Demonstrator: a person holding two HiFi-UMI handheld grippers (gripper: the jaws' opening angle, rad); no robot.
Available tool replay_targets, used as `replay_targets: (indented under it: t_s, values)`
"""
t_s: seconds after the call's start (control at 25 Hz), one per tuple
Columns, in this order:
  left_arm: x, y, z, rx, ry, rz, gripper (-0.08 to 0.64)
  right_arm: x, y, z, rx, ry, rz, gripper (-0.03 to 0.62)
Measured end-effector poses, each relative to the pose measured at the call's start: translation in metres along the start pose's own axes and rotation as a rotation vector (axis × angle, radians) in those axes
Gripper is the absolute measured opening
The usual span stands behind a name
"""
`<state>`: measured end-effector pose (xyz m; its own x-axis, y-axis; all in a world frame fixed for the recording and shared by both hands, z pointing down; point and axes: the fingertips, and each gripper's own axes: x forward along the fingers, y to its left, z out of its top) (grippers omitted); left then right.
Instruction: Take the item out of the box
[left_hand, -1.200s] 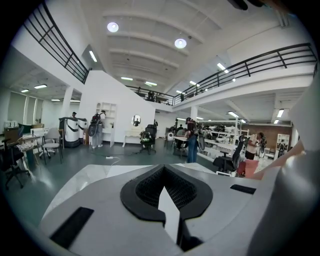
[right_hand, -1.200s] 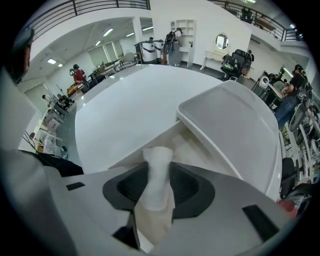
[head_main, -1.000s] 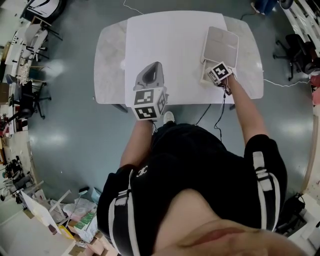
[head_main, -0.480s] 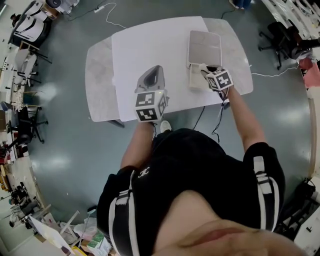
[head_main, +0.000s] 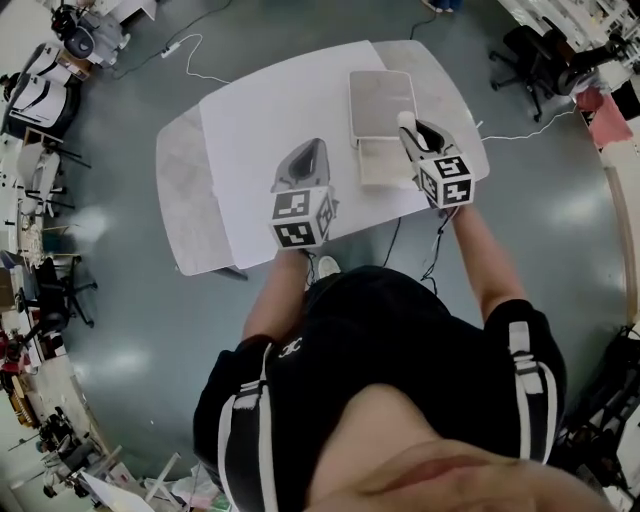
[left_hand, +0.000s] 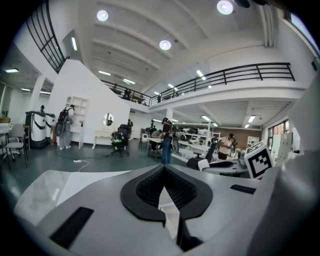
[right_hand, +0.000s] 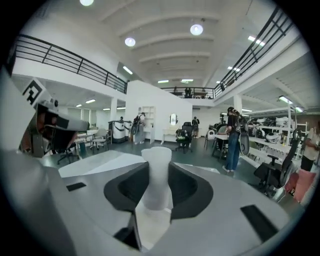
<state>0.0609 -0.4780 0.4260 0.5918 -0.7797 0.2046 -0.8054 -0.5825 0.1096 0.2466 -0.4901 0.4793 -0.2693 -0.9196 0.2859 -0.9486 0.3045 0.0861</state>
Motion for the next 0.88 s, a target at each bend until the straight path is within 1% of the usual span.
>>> replay_targets:
  t_s: [0.12, 0.24, 0.32, 0.44, 0.56, 0.72, 0.88]
  values:
    - [0.009, -0.007, 0.001, 0.004, 0.001, -0.025, 0.014, -0.022, -0.007, 0.02, 0.031, -0.095, -0.049, 0.121]
    - [0.018, -0.02, 0.001, 0.013, -0.005, -0.05, 0.014, -0.051, -0.023, 0.032, 0.052, -0.182, -0.146, 0.121]
    - [0.022, -0.026, 0.004, 0.018, -0.015, -0.065, 0.014, -0.069, -0.031, 0.042, 0.046, -0.241, -0.214, 0.121]
    - [0.024, -0.033, 0.008, 0.024, -0.035, -0.08, 0.014, -0.088, -0.036, 0.057, 0.031, -0.304, -0.277, 0.121]
    - [0.028, -0.043, 0.008, 0.035, -0.052, -0.097, 0.014, -0.095, -0.041, 0.059, 0.031, -0.323, -0.303, 0.12]
    - [0.031, -0.054, 0.011, 0.05, -0.061, -0.112, 0.014, -0.098, -0.045, 0.055, 0.035, -0.325, -0.307, 0.121]
    - [0.025, -0.054, 0.013, 0.06, -0.064, -0.122, 0.014, -0.1, -0.038, 0.054, 0.036, -0.326, -0.309, 0.121]
